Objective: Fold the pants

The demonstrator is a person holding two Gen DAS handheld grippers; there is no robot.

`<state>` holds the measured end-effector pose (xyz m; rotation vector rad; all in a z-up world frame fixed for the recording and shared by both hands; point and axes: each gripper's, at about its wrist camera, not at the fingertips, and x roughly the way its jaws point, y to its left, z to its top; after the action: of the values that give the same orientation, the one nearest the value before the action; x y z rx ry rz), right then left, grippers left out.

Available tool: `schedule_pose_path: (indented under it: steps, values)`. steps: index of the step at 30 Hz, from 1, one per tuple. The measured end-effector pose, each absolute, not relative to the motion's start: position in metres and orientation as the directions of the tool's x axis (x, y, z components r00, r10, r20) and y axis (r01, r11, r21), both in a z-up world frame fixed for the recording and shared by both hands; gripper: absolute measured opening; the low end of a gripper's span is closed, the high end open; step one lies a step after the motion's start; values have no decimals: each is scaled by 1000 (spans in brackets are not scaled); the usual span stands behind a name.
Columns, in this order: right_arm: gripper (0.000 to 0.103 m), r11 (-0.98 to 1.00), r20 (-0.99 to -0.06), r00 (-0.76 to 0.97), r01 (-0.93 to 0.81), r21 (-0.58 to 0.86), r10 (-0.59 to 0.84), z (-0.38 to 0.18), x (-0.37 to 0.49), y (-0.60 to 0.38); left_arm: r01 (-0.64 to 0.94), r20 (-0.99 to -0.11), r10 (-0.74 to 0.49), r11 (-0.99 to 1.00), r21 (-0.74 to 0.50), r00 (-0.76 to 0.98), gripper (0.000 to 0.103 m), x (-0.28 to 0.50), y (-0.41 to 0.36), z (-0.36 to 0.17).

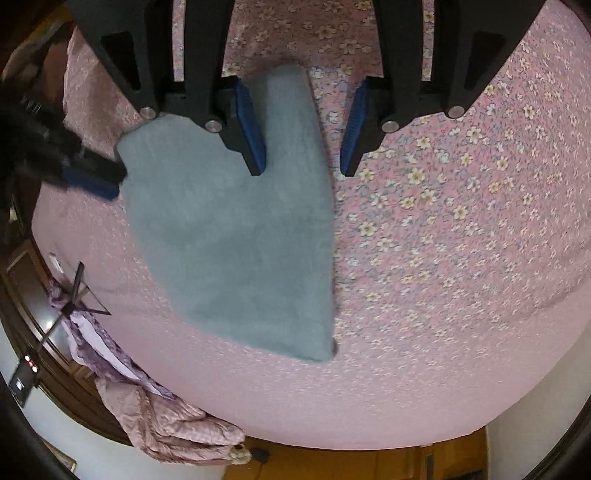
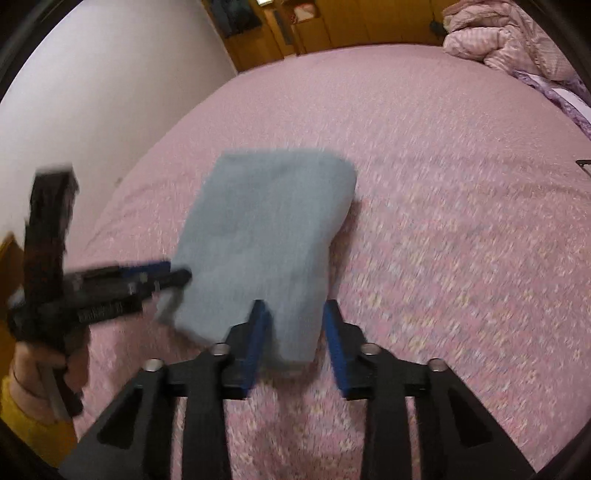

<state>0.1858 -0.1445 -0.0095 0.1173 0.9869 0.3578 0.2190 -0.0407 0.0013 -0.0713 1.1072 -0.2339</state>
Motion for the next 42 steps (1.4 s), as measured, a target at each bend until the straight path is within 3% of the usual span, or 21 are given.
schedule_pose_path:
  steps: [5,10,12,14,16,20,25,32,36,42]
  values:
    - [29,947,-811,495,-227,226,312,-35,202,-141,117,-870,-192,981,-155,454,47,212,-29,-3]
    - [32,949,-798,518,-219,225,309,-15,192,-157,104,-864,-185,983,-154,468,46,190,-23,7]
    - [45,956,-798,530,-218,199,287,-6,182,-160,112,-864,-171,985,-133,474,46,171,-22,12]
    - [50,955,-789,544,-227,191,287,3,167,-158,130,-859,-189,981,-144,477,48,154,-27,17]
    - [54,956,-790,545,-228,183,281,-3,165,-159,124,-852,-191,981,-149,488,62,141,-31,20]
    - [67,964,-797,550,-217,151,249,-7,135,-159,81,-843,-184,983,-166,505,75,124,-45,18]
    - [70,973,-784,583,-201,113,211,-17,119,-164,43,-848,-159,986,-159,506,95,115,-54,4]
    - [73,991,-804,583,-118,63,121,-49,120,-173,16,-876,-64,998,-65,479,96,117,-67,-23]
    - [85,990,-773,620,-122,73,133,-57,116,-172,26,-878,-25,1000,-15,477,102,120,-75,-31]
    - [89,989,-762,632,-133,72,140,-60,115,-172,23,-875,5,1000,19,485,103,118,-82,-35]
